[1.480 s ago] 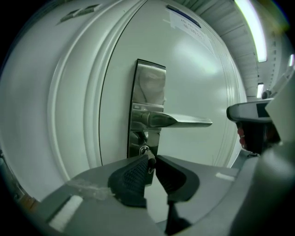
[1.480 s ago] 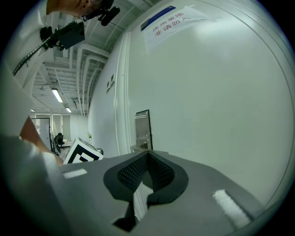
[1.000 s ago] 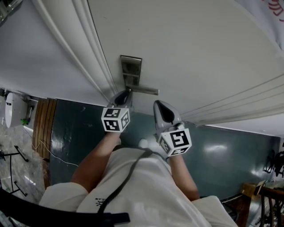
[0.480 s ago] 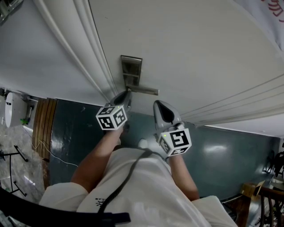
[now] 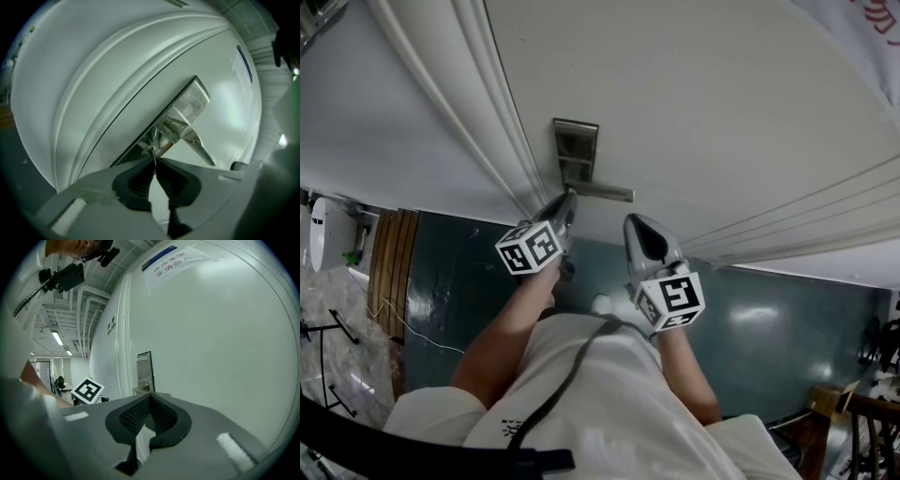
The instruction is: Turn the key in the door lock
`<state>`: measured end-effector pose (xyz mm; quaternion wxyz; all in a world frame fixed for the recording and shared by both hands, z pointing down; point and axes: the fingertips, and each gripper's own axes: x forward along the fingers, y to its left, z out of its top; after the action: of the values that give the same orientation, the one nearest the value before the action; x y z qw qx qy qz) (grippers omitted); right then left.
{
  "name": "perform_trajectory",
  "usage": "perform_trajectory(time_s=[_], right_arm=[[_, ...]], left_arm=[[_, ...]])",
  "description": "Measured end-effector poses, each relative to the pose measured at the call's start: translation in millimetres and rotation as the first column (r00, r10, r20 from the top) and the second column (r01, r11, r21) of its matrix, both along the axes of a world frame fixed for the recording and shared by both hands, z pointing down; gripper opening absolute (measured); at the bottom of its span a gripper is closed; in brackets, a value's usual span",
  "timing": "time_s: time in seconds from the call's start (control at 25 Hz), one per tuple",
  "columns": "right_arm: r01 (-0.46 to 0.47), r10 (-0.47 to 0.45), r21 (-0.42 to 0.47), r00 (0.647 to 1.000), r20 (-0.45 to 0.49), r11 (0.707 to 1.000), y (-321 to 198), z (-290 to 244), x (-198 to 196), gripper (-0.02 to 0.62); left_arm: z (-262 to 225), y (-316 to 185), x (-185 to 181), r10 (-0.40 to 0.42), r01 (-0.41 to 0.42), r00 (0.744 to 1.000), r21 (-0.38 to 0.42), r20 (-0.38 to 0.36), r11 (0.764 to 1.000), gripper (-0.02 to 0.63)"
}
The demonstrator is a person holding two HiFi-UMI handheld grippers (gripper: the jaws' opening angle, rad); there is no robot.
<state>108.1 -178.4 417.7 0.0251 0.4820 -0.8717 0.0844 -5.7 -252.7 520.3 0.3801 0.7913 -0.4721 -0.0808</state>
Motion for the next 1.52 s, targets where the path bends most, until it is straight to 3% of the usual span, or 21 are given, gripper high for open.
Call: perform_trajectory(time_s=[0.16, 0.44, 0.64, 0.8, 0.92, 1.04, 1.12, 1.2, 1.4, 1.52], right_arm=[[0.005, -0.005, 0.002, 1.0, 0.0, 1.0, -0.4, 0.0, -0.8, 0.008], [0.005, -0.005, -0.004, 1.0, 0.001, 1.0, 0.8, 1.2, 1.6, 0.008], [0.005, -0.005, -0.007, 1.0, 0.003, 1.0, 0.9, 1.0, 2.1, 0.008], [0.005, -0.005, -0.007, 1.0, 0.003, 1.0, 0.9, 1.4, 2.8, 0.008], [0.007, -0.007, -0.011, 1.0, 0.002, 1.0, 0.8, 2.8, 2.6, 0.008], [0.007, -0.007, -0.011, 1.0, 0.002, 1.0, -0.1, 3.7, 2.0, 0.008], [0.008, -0.008, -0.01, 1.0, 0.004, 1.0, -0.1, 3.5, 1.4, 0.008], [0.01, -0.01, -0.01, 1.0, 0.004, 1.0, 0.4, 3.3, 0.2, 0.008], [0.009, -0.009, -0.003, 1.0, 0.009, 1.0, -0.4, 1.2, -2.4, 0.008], [0.006, -0.006, -0.001, 1.0, 0.01, 1.0, -1.0, 0.0, -3.4, 0.008]], left_arm=[[-1.6, -1.8, -1.3, -0.011, 0.005, 0.986, -0.036, -0.166, 0.999, 0.025], [1.1, -1.7, -1.2, -0.032, -0.003, 0.92, -0.088, -0.392, 0.996, 0.025], [2.0, -2.2, -2.0, -0.071, -0.007, 0.82, -0.133, -0.568, 0.991, 0.025], [-2.1, -2.0, -0.8, -0.08, -0.032, 0.716, -0.147, -0.694, 0.989, 0.032], [-0.6, -2.2, -1.0, -0.097, -0.046, 0.648, -0.166, -0.756, 0.985, 0.038], [1.1, -2.8, -1.0, -0.113, -0.057, 0.602, -0.183, -0.79, 0.981, 0.041], [1.1, -2.9, -0.7, -0.115, -0.061, 0.597, -0.188, -0.794, 0.98, 0.041], [0.8, -2.5, -0.6, -0.111, -0.063, 0.611, -0.188, -0.784, 0.98, 0.041], [-1.0, -3.0, -0.3, -0.071, -0.056, 0.703, -0.155, -0.707, 0.986, 0.04], [-1.1, -2.5, -0.3, -0.047, -0.068, 0.741, -0.144, -0.67, 0.987, 0.051]])
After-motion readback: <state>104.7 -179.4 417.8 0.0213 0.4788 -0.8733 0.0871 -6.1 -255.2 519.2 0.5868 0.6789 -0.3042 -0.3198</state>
